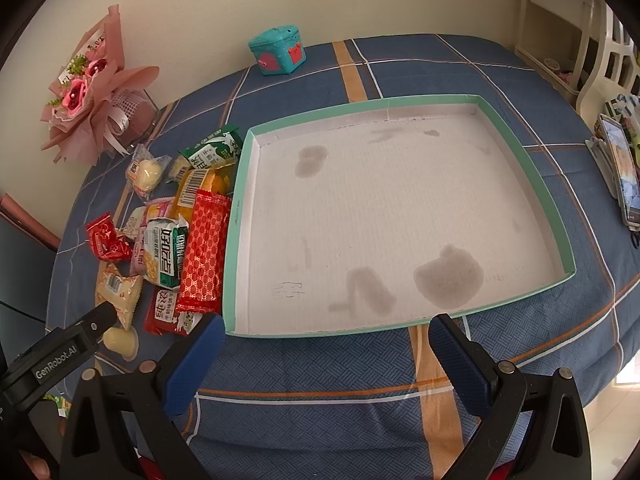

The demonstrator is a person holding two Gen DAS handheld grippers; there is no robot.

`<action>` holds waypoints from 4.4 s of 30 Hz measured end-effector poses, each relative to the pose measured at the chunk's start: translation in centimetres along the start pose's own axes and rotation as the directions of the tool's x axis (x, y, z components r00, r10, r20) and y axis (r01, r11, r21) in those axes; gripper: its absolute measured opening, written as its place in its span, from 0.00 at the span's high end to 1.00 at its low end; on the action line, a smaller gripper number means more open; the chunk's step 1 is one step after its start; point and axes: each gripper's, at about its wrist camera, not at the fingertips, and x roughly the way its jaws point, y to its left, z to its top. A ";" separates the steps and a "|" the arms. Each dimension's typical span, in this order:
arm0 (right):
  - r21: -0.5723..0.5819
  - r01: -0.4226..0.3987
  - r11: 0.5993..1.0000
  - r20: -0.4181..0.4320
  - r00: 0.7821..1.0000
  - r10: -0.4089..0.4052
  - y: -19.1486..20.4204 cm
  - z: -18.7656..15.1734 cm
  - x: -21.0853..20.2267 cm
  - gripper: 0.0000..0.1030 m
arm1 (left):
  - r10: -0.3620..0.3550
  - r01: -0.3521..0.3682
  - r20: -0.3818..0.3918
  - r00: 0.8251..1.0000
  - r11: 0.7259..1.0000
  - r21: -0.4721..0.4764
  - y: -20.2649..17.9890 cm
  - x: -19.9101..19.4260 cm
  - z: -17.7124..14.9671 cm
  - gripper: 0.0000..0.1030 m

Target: Organize snacks

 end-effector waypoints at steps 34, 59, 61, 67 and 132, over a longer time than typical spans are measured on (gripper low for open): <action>-0.022 0.019 1.000 -0.010 1.000 -0.019 0.5 0.0 0.2 0.00 | -0.006 0.006 -0.021 1.000 1.000 0.004 -0.1 1.2 0.1 0.00; -0.162 -0.171 0.972 -0.088 0.984 0.158 10.3 -0.9 2.9 0.01 | -0.117 0.099 -0.070 0.991 0.970 -0.221 7.5 4.0 1.0 0.00; -0.172 -0.176 0.969 -0.097 0.982 0.161 11.2 -1.2 3.2 0.02 | -0.113 0.090 -0.087 0.990 0.968 -0.235 8.0 4.4 0.9 0.00; -0.211 -0.167 0.963 -0.125 0.982 0.143 13.4 -2.1 4.5 0.09 | -0.155 0.111 -0.148 0.977 0.957 -0.269 8.7 6.0 0.5 0.08; -0.244 -0.071 0.967 -0.217 0.976 0.017 14.0 -1.1 9.9 0.33 | -0.072 0.056 -0.279 0.957 0.996 -0.066 0.7 13.2 -2.9 0.54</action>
